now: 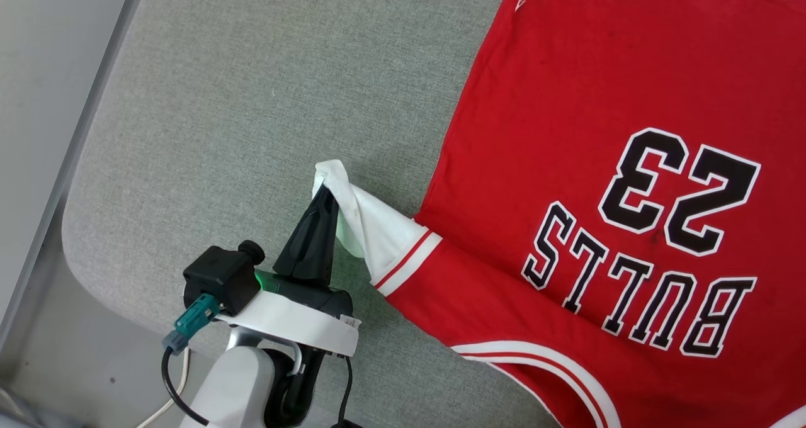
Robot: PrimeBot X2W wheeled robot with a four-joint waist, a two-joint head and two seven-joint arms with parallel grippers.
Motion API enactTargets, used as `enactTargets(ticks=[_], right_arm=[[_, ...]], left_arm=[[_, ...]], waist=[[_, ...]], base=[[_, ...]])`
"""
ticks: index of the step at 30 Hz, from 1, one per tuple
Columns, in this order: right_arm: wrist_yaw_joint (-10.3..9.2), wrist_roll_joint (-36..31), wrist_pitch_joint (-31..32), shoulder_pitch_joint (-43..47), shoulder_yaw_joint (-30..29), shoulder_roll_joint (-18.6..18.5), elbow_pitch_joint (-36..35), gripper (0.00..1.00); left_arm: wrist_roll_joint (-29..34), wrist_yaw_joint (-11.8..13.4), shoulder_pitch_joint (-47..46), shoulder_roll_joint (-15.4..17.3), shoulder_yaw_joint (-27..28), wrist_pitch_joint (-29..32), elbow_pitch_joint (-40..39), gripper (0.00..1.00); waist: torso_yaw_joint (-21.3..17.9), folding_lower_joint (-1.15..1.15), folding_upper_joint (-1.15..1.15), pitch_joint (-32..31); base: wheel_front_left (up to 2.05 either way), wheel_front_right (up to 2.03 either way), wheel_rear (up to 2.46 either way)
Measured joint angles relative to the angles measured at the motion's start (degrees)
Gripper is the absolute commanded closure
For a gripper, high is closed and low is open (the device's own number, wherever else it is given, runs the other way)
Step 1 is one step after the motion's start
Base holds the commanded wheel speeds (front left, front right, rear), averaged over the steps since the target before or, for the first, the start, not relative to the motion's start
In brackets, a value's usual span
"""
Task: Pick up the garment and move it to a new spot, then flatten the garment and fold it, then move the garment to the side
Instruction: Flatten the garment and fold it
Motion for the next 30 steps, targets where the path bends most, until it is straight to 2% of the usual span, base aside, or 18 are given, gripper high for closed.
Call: enactTargets(ticks=[6,10,17,18,25,30], right_arm=[[-0.01,-1.3,-0.7,1.1,-0.4,0.6,-0.7,1.00],[0.00,-1.3,-3.0,3.9,1.8,0.7,-2.2,1.00],[0.00,5.2,-6.2,13.9,7.1,-0.2,-8.1,1.00],[0.00,8.5,-6.7,19.6,8.4,-1.0,-12.2,1.00],[0.00,13.9,-7.3,35.9,8.6,-1.6,-24.3,1.00],[0.00,15.4,-7.3,48.5,5.4,1.2,-34.0,1.00]], left_arm=[[1.1,-0.5,0.9,-0.6,1.5,0.0,0.6,1.00],[1.9,-0.5,2.5,-0.2,2.6,0.0,1.9,1.00],[2.1,-0.2,5.6,2.1,4.6,0.0,3.8,1.00],[1.9,0.2,6.8,3.2,5.4,0.6,4.1,1.00],[0.9,1.7,9.8,5.4,7.4,2.2,4.6,1.00],[0.4,2.3,11.8,6.8,8.6,2.7,4.7,1.00]], waist=[[-0.3,0.01,0.00,-1.2],[-1.4,0.01,0.00,-3.6],[-5.7,0.01,0.00,-8.9],[-8.4,0.01,0.00,-11.2],[-15.6,0.00,0.00,-16.0],[-20.5,0.00,0.00,-18.9]], base=[[0.00,0.00,0.00],[0.00,0.00,0.00],[0.00,0.00,0.00],[0.00,0.00,0.00],[0.00,0.00,0.00],[0.00,0.00,0.00]])
